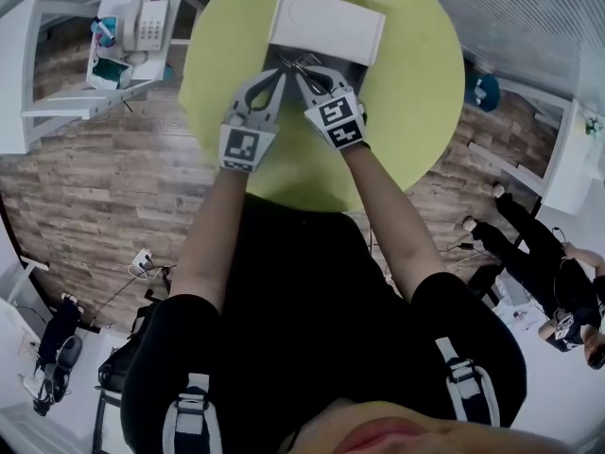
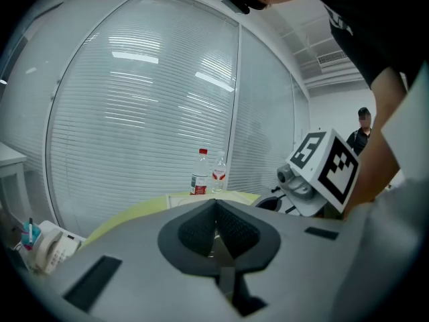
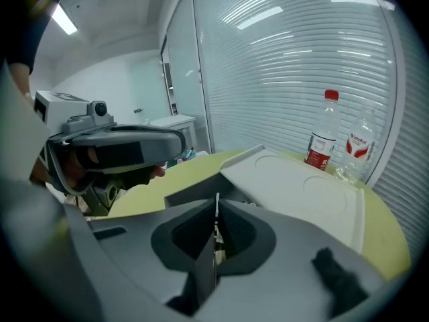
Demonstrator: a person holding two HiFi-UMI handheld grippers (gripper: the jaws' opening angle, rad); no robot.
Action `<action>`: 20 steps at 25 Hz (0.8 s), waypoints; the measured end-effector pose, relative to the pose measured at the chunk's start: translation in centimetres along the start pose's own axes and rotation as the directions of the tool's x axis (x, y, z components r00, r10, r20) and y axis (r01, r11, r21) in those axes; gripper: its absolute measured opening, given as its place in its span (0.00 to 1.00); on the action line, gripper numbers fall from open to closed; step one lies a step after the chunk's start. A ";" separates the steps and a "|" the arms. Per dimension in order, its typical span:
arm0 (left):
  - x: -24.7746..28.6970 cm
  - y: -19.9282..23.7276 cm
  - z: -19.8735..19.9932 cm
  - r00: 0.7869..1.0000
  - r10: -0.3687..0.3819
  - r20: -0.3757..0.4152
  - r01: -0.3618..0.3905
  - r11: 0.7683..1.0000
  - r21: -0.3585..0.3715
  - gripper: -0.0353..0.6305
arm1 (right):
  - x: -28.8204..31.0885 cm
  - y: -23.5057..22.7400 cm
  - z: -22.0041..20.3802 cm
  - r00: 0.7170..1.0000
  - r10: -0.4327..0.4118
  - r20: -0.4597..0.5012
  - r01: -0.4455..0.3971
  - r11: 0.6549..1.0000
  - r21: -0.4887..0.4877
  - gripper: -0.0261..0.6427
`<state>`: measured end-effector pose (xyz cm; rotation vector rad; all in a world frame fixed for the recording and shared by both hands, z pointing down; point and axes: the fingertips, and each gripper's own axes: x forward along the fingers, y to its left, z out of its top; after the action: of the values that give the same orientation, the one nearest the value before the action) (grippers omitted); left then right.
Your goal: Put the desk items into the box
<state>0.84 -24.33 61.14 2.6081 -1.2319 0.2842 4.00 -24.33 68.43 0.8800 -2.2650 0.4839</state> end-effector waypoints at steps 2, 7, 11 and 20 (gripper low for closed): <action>-0.1 0.1 -0.2 1.000 0.001 -0.002 -0.001 1.000 -0.004 0.07 | 0.4 0.0 -0.1 1.000 0.005 -0.010 -0.005 1.000 -0.003 0.08; -0.1 0.6 -0.5 1.000 0.006 -0.005 -0.006 1.000 -0.012 0.07 | 1.5 0.0 -1.2 0.998 0.018 -0.062 -0.019 1.000 -0.007 0.08; -0.1 0.9 -0.8 1.000 0.016 -0.011 -0.016 1.000 -0.014 0.07 | 1.9 -0.5 -2.2 0.997 0.011 -0.082 -0.010 1.000 0.018 0.08; 0.1 1.0 -0.3 1.000 0.026 -0.005 -0.026 1.000 -0.013 0.07 | 2.4 -2.6 -2.4 0.992 -0.071 -0.106 0.077 0.996 0.048 0.12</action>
<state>0.08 -24.94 61.60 2.5809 -1.2622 0.2855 5.55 -26.01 72.03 0.9395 -2.1261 0.5442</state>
